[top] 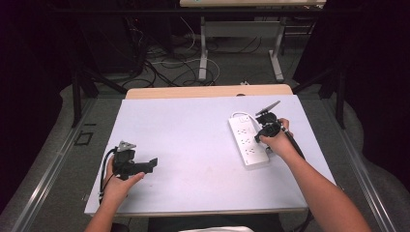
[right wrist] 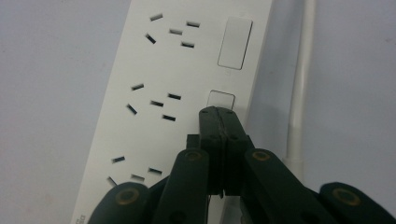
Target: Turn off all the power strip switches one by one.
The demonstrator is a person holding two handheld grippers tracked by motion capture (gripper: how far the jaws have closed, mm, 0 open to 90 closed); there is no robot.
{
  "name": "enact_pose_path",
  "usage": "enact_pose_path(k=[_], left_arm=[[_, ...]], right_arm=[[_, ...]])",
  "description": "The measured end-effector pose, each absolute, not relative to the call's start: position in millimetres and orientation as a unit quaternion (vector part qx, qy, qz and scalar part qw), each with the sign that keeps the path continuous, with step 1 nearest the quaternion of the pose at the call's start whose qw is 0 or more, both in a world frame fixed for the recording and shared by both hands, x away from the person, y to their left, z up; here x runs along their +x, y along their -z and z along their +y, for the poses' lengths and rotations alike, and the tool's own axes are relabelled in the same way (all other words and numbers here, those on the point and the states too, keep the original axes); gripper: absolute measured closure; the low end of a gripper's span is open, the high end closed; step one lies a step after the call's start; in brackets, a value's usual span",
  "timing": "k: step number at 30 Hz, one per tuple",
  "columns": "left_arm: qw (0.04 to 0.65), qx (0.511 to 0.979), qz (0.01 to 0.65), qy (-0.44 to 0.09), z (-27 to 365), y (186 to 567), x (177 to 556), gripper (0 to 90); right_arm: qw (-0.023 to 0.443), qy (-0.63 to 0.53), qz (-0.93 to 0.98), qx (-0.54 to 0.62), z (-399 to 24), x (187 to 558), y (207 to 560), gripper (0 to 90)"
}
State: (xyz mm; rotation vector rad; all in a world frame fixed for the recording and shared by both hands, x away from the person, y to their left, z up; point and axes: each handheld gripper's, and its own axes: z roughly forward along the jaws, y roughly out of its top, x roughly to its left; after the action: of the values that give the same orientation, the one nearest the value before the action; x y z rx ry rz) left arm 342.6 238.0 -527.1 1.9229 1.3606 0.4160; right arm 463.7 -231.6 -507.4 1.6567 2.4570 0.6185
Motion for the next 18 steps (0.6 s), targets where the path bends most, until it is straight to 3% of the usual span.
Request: enact_pose_path(k=[18], left_arm=[[0.367,0.748,0.529,-0.161,237.8,527.0,342.5,1.8]], right_arm=[[0.057,-0.208,0.821,0.528,-230.1,447.8,500.1,90.0]])
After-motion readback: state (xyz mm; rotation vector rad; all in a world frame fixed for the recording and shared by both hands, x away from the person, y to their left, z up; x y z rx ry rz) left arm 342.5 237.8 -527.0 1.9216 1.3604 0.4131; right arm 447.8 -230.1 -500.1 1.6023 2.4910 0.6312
